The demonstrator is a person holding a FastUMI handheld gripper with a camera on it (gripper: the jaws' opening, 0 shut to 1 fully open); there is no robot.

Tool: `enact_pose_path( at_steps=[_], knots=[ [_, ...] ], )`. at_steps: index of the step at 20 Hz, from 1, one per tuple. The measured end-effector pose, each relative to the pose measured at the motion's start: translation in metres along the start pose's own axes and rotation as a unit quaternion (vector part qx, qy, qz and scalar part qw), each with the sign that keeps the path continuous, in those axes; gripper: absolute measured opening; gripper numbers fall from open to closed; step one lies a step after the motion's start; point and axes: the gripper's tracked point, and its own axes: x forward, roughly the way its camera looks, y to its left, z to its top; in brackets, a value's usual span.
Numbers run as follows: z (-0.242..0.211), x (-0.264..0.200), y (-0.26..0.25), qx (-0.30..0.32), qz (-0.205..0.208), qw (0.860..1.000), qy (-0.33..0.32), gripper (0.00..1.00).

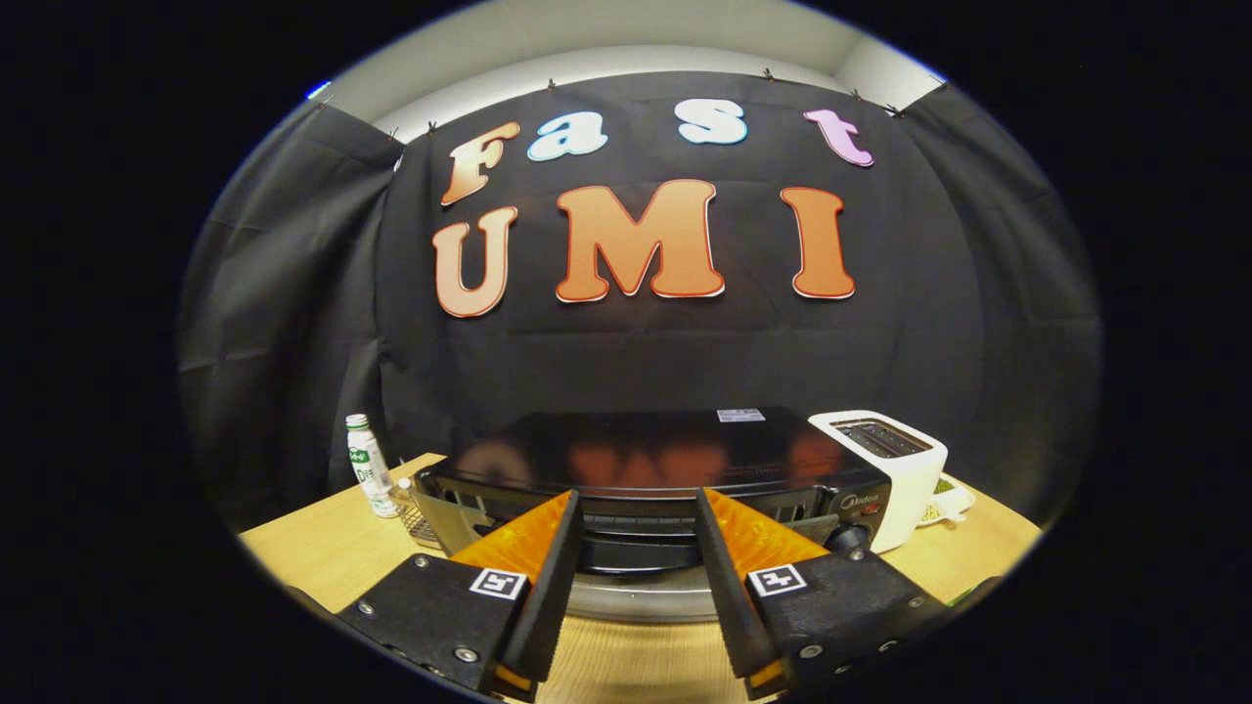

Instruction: Open the toaster oven, put the food inside, and close the toaster oven door.

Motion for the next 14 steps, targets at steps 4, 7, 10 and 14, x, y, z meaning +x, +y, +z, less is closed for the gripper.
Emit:
enact_pose_path(
  at_steps=[4,7,10,14],
  knots=[
    [-0.019,-0.033,0.006,0.004,0.030,0.999,0.018,0.65],
    [-0.073,-0.050,0.016,0.034,0.069,0.990,0.121,0.65],
    [-0.117,-0.058,0.015,0.051,0.080,0.980,0.174,0.65],
    [-0.130,-0.062,0.012,0.059,0.081,0.981,0.163,0.63]
  ],
)
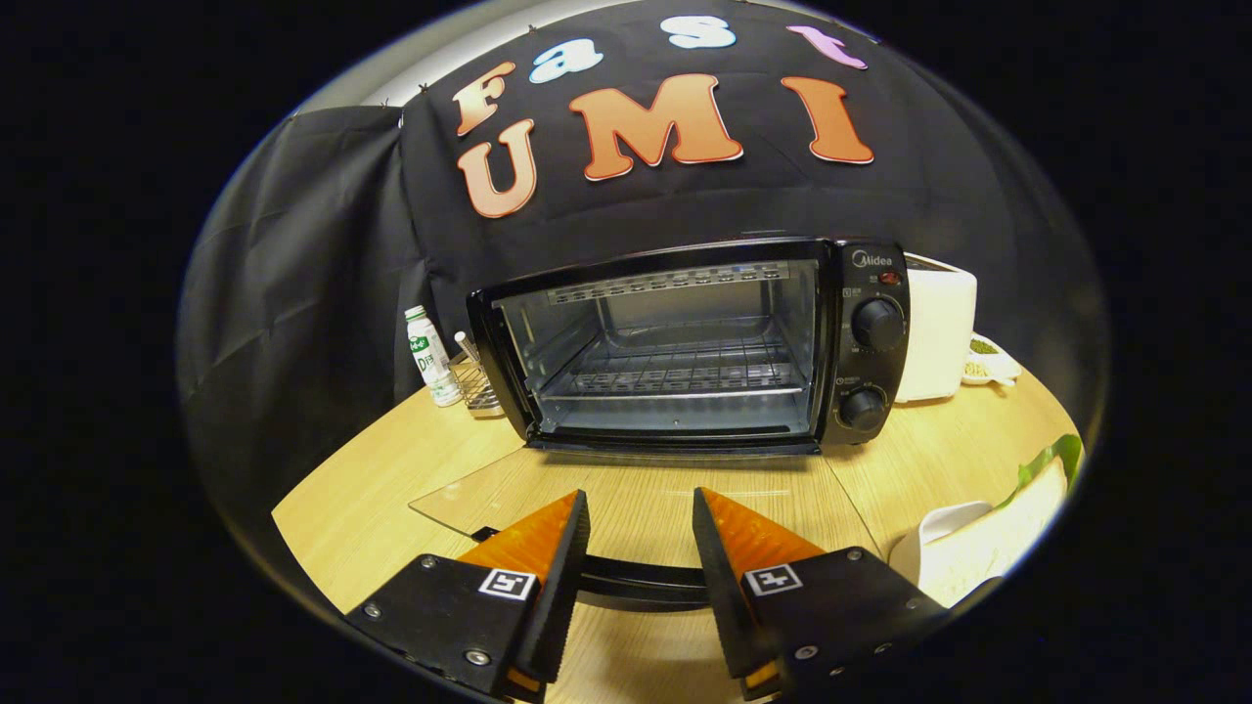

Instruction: Open the toaster oven, put the food inside, and close the toaster oven door.

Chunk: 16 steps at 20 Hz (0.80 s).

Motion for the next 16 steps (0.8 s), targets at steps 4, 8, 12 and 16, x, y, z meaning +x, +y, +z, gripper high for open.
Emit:
enact_pose_path(
  at_steps=[4,8,12,16],
  knots=[
    [-0.016,0.005,-0.004,0.005,-0.005,1.000,0.013,0.61],
    [-0.023,0.008,-0.008,0.032,0.002,0.999,0.025,0.62],
    [-0.023,0.002,-0.016,0.064,-0.002,0.997,0.035,0.63],
    [-0.022,-0.007,-0.026,0.085,-0.023,0.995,0.045,0.77]
  ],
)
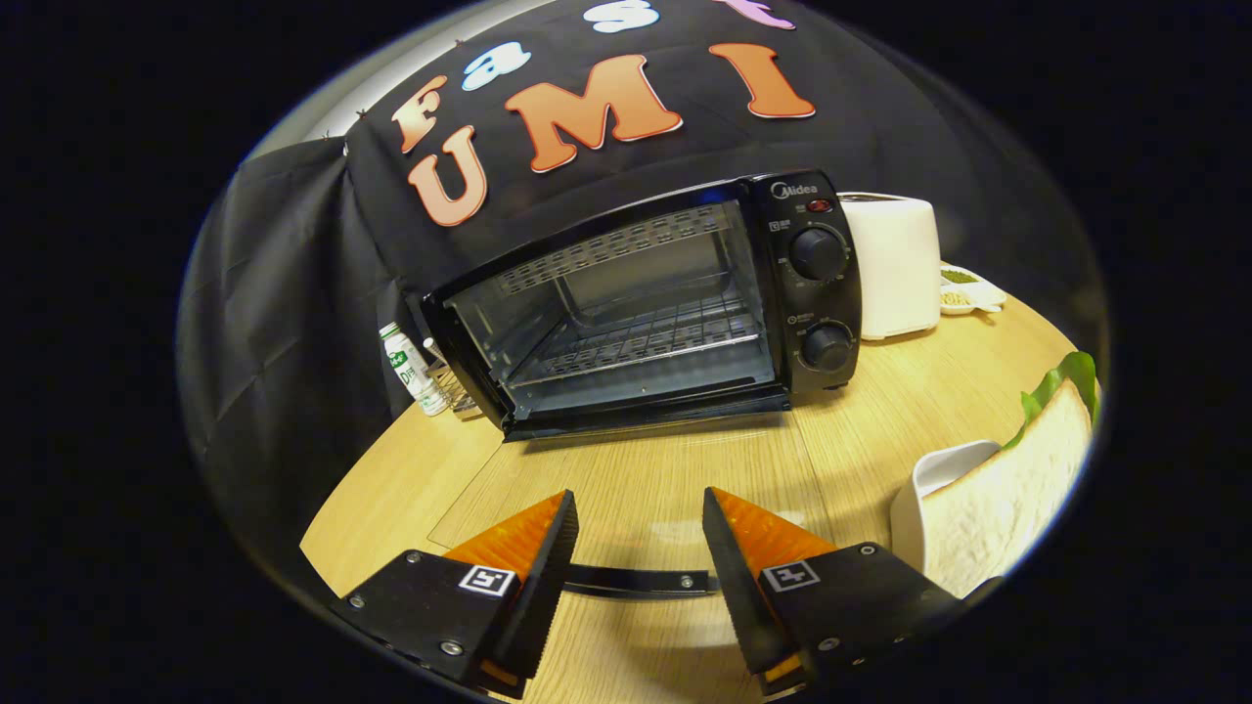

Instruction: Open the toaster oven, put the food inside, and close the toaster oven door.

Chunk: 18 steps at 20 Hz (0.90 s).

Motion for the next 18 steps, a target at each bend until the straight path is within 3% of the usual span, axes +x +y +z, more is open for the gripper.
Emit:
enact_pose_path(
  at_steps=[5,9,15,18],
  knots=[
    [0.008,-0.023,-0.010,-0.004,-0.043,0.999,-0.009,0.89],
    [0.023,-0.055,-0.013,-0.041,-0.044,0.998,-0.018,0.96],
    [0.052,-0.113,-0.040,-0.079,-0.037,0.996,0.001,0.99],
    [0.061,-0.140,-0.075,-0.059,-0.053,0.997,0.023,0.99]
  ],
)
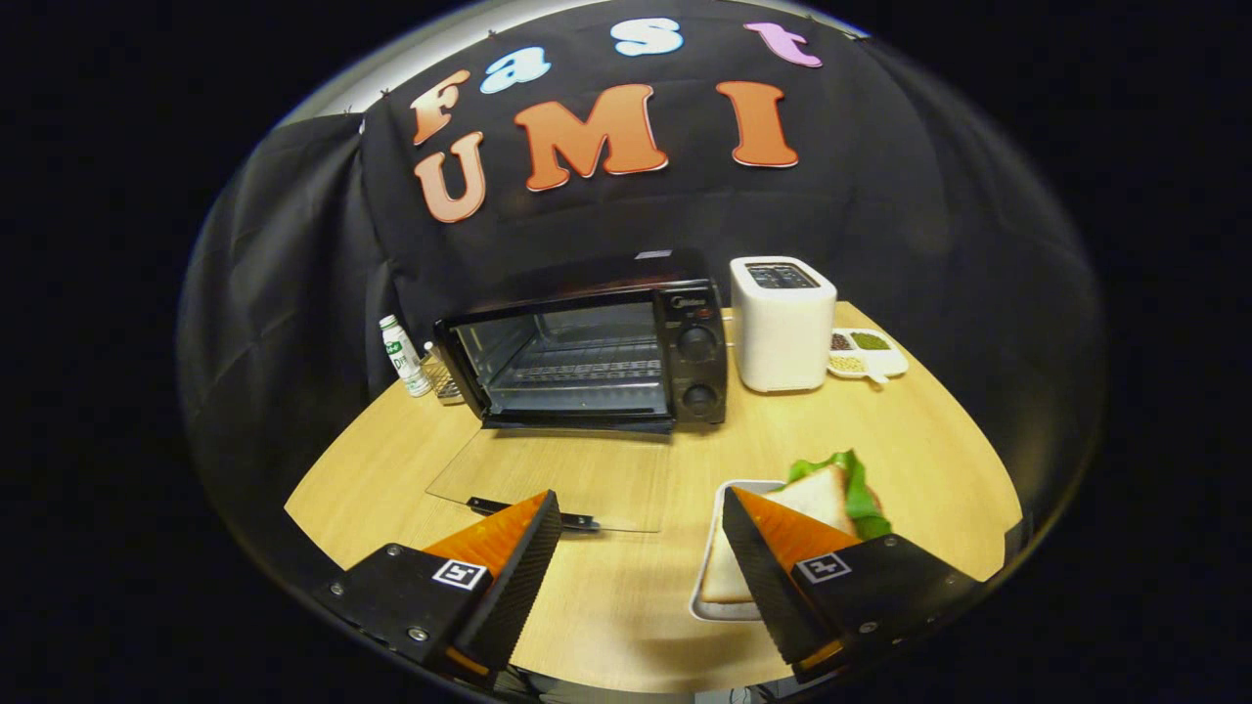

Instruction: Open the toaster oven, put the food inside, and close the toaster oven door.

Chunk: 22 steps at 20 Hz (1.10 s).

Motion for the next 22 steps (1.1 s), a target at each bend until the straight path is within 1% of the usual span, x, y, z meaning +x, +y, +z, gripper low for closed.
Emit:
enact_pose_path(
  at_steps=[2,4,5,6,9,10,11,12,13,14,17,20,21,22],
  knots=[
    [0.003,-0.007,-0.031,0.019,-0.022,0.999,0.019,0.98],
    [0.008,-0.010,-0.057,0.023,-0.042,0.999,0.027,0.98],
    [0.010,-0.010,-0.063,0.017,-0.032,0.999,0.031,0.97],
    [0.010,-0.012,-0.074,0.017,-0.033,0.999,0.039,0.97],
    [-0.004,-0.007,-0.096,0.045,-0.039,0.994,0.087,0.97],
    [-0.008,-0.004,-0.094,0.049,-0.025,0.994,0.094,0.96],
    [-0.013,-0.004,-0.087,0.051,0.002,0.993,0.106,0.95],
    [-0.026,-0.003,-0.080,0.059,0.032,0.989,0.132,0.95],
    [-0.036,0.000,-0.083,0.068,0.037,0.986,0.151,0.95],
    [-0.039,0.007,-0.089,0.077,0.035,0.984,0.157,0.96],
    [-0.041,0.016,-0.083,0.140,0.067,0.975,0.159,0.89],
    [-0.050,0.030,-0.088,0.165,0.064,0.970,0.165,0.84],
    [-0.050,0.036,-0.091,0.172,0.059,0.970,0.163,0.80],
    [-0.047,0.039,-0.089,0.186,0.065,0.967,0.161,0.77]
  ],
)
